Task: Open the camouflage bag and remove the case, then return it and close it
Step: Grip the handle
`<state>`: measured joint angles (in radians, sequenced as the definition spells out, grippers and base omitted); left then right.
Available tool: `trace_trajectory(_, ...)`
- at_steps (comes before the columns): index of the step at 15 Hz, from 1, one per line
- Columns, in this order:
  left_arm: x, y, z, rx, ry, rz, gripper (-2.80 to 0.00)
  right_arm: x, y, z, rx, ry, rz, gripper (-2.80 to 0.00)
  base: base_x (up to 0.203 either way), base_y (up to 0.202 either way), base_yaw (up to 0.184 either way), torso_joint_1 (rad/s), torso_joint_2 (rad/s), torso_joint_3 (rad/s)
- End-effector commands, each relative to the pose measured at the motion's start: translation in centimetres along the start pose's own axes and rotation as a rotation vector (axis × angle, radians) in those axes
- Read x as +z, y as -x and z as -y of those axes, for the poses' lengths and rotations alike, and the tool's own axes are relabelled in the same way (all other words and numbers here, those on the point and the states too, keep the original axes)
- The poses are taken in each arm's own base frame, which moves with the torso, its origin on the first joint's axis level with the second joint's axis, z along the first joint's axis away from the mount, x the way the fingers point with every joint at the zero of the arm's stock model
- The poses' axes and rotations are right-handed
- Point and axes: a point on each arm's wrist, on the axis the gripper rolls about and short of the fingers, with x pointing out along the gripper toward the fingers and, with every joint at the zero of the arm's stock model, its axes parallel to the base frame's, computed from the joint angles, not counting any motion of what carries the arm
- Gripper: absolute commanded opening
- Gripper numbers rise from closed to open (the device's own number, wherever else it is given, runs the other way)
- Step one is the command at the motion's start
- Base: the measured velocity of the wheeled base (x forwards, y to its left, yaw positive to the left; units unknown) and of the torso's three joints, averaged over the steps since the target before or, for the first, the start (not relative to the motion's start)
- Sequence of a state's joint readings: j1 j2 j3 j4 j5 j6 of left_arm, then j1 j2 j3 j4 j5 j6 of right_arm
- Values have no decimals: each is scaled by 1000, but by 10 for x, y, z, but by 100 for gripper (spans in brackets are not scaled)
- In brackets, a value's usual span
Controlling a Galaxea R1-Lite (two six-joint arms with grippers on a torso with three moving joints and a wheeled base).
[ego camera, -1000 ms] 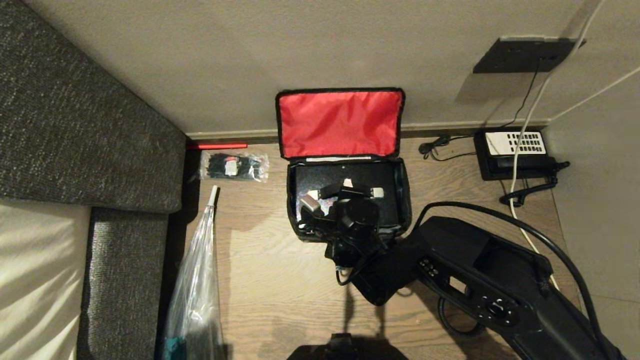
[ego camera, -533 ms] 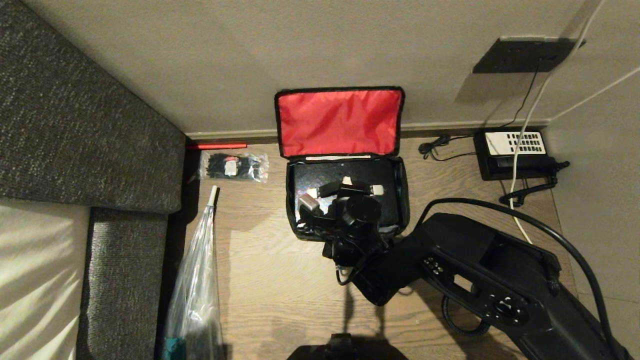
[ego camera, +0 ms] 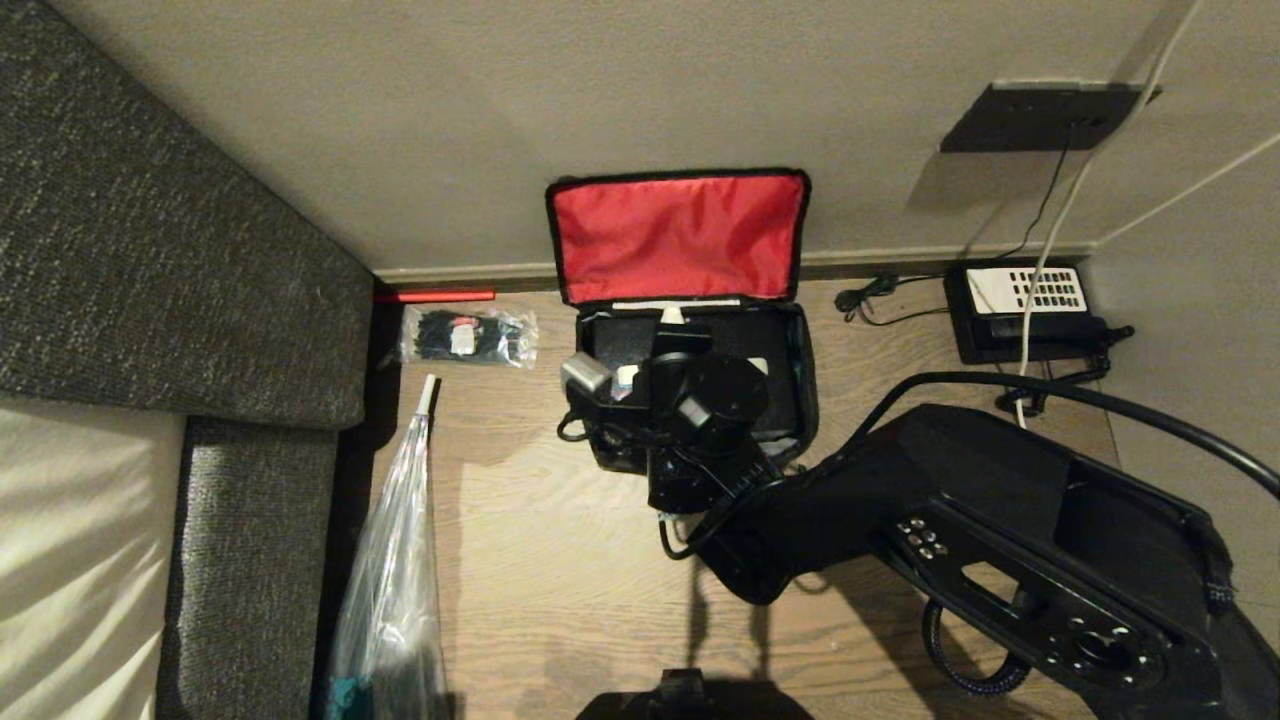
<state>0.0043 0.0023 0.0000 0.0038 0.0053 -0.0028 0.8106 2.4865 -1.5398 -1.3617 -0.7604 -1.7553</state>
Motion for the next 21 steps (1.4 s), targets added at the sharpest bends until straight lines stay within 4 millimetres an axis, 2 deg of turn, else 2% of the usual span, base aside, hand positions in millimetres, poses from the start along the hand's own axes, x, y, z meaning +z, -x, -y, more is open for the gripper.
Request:
trace_trajectory(1,-1,0,0,1,1,-3,-280,9,9,7,-1,16,17,-280,0,0,0,0,0,0)
trace_trajectory(2,-1,0,0,1,0,-1,-280,12,16,3,8,27,30,-280,0,0,0,0,0,0)
trace_trajectory(6,-1,0,0,1,1,-1,-280,3,30,-13,73,77,-3,-280,0,0,0,0,0,0)
trace_trajectory(11,-1,0,0,1,2,-1,-280,-31,24,-41,150,106,-107,-280,0,0,0,0,0,0)
trace_trajectory(12,-1,0,0,1,0,-1,-280,-33,23,-45,156,107,-108,0,0,0,0,0,0,0)
trace_trajectory(16,-1,0,0,1,0,0,-280,-36,15,-57,152,71,-122,0,0,0,0,0,0,0)
trace_trajectory(21,-1,0,0,1,2,0,-280,-33,4,-53,122,-11,-136,0,0,0,0,0,0,0)
